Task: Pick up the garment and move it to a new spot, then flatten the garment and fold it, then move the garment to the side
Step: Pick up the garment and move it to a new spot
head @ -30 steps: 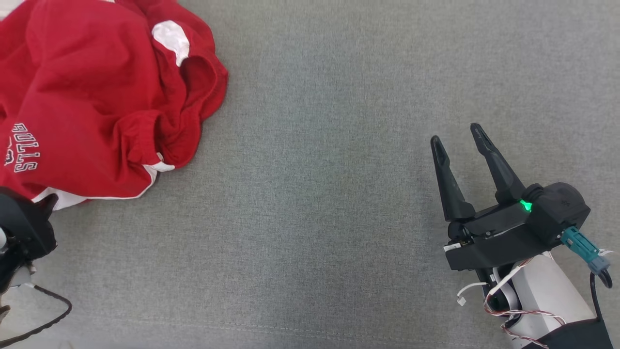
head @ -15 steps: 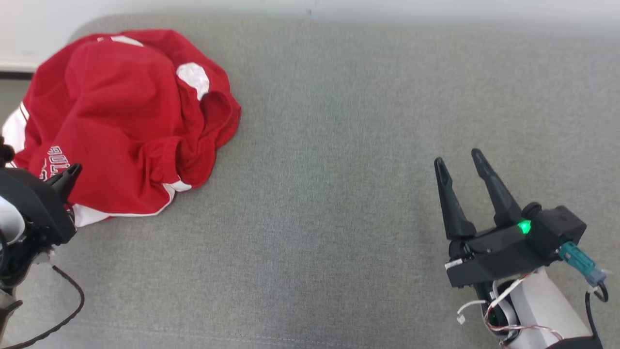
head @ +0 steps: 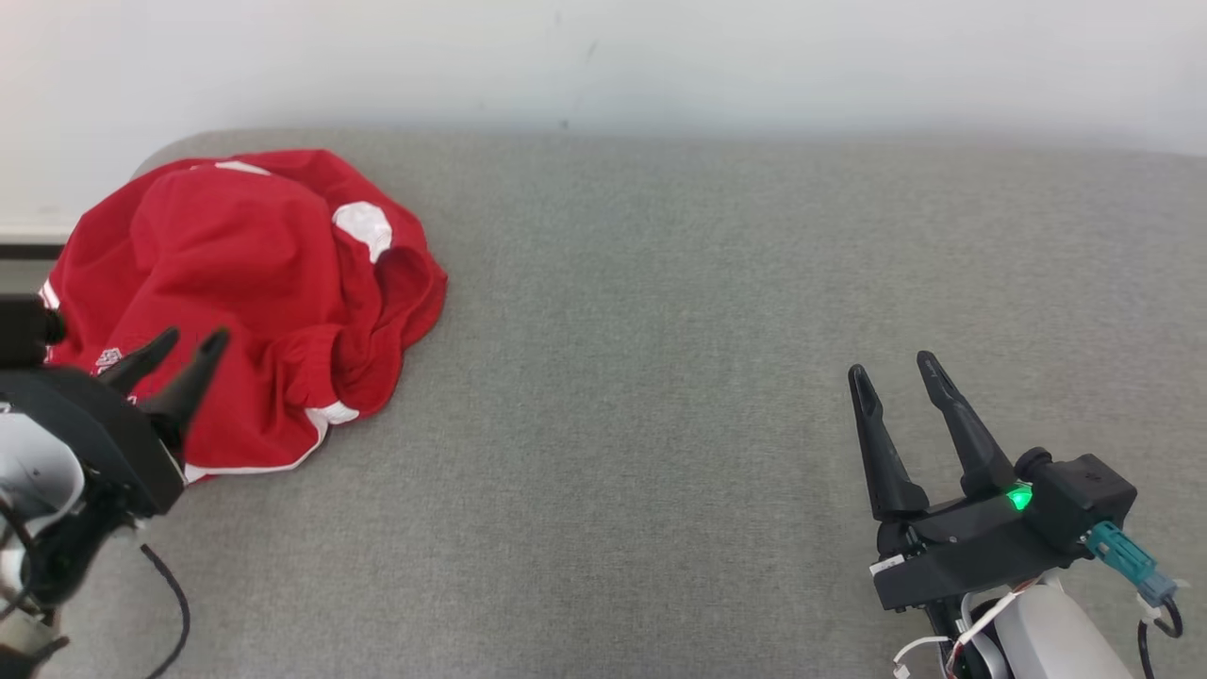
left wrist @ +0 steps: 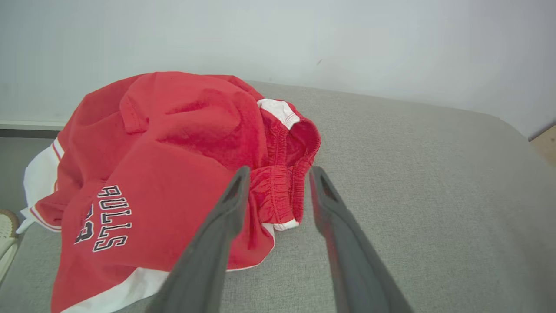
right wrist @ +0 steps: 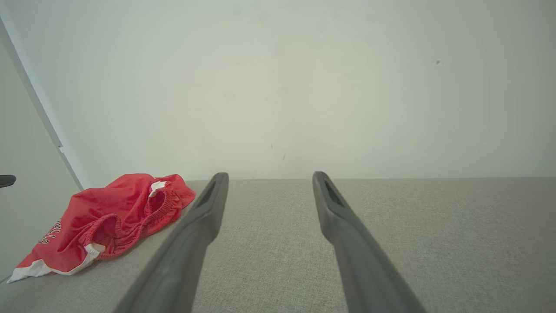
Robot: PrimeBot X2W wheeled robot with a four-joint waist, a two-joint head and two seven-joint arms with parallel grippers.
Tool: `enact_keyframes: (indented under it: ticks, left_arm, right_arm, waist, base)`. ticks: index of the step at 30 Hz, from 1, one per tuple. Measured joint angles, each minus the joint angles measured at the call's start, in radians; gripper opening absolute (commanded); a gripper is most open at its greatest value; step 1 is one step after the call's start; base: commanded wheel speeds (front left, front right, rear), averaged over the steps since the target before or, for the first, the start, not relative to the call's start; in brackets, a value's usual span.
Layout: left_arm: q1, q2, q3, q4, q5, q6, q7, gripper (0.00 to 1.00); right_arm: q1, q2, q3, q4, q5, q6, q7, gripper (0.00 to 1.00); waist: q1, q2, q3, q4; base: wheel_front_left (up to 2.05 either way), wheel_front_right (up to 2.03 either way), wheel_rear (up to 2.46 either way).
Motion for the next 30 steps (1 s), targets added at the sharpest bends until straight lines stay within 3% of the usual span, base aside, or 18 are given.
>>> enact_keyframes:
  ticks: [12,24,30]
  left_arm:
    - [0.127,-0.023,0.012,-0.128,0.034,0.006,-0.180,1.00]
    - [0.307,-0.070,0.049,-0.226,0.130,0.121,-0.415,1.00]
    - [0.361,-0.092,0.055,-0.238,0.171,0.164,-0.482,1.00]
  right_arm:
    - [0.040,-0.012,-0.027,-0.039,0.007,0.003,0.000,1.00]
    - [0.071,-0.016,-0.045,-0.064,0.007,0.004,0.000,1.00]
    - [0.074,-0.017,-0.053,-0.067,0.007,0.005,0.000,1.00]
  waist:
    - [0.0001,0.0000,-0.051,-0.040]
    - [0.0001,0.0000,-0.065,-0.090]
    - [0.0002,0.0000,-0.067,-0.124]
  base:
    - [0.00,0.00,0.00]
    - [0.00,0.00,0.00]
    - [0.00,0.00,0.00]
